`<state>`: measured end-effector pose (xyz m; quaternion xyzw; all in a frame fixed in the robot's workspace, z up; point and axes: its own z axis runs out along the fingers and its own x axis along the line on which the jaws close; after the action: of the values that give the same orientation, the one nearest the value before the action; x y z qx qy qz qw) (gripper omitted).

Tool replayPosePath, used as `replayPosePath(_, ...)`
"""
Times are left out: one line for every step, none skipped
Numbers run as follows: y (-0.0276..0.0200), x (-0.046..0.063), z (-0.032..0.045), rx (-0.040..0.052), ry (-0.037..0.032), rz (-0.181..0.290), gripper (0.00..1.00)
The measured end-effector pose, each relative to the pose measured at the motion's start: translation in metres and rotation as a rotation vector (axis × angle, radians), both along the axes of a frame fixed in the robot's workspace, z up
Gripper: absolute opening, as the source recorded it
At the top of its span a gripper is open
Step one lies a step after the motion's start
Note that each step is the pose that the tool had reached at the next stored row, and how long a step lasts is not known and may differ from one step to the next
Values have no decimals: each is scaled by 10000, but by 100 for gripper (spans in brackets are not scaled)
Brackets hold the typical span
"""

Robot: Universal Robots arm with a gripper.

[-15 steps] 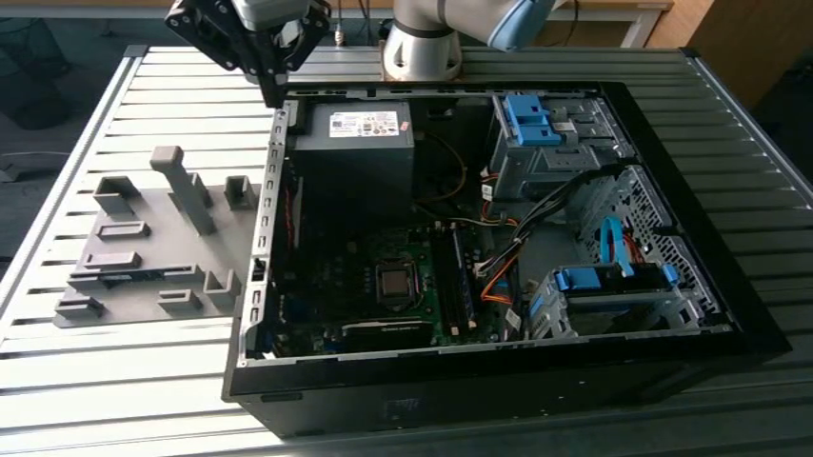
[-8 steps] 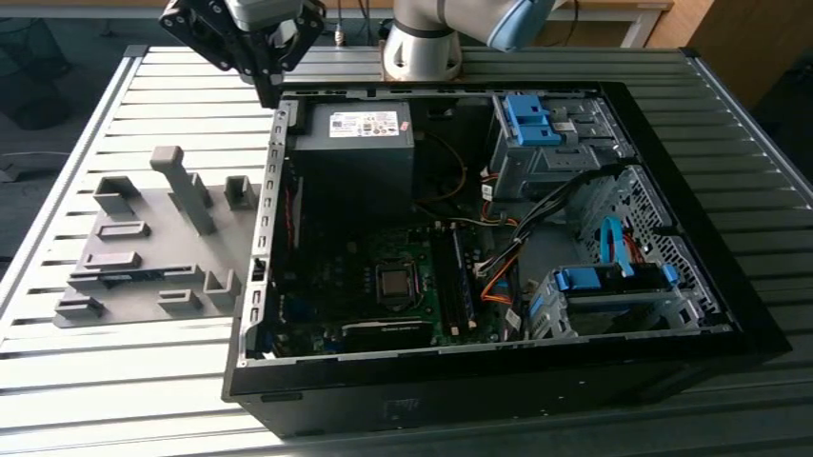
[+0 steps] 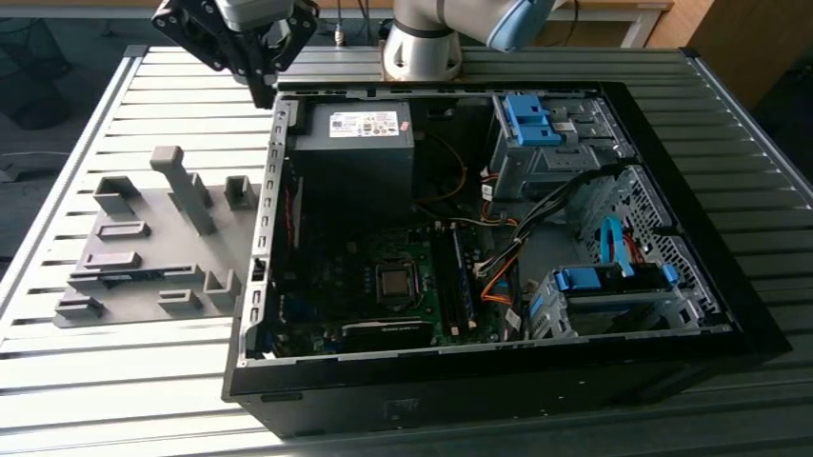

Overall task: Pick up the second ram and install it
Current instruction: 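Reach for the second ram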

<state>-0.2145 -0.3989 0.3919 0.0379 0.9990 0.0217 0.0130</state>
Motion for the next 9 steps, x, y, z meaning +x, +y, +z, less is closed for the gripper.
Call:
replayPosePath(0,-6,0,0,-1,0,11)
replayPosePath(0,-12,-1,1,-1,0,11)
replayPosePath(0,-18,-1,0,-1,0,11)
replayPosePath(0,-24,-1,0,-1,0,11)
replayPosePath(0,-30,-1,0,-1,0,11)
replayPosePath(0,-36,-1,0,-1,0,11)
replayPosePath(0,-42,-1,0,-1,0,11)
replayPosePath(0,-48,-1,0,-1,0,11)
replayPosePath(0,-53,-1,0,0,0,11)
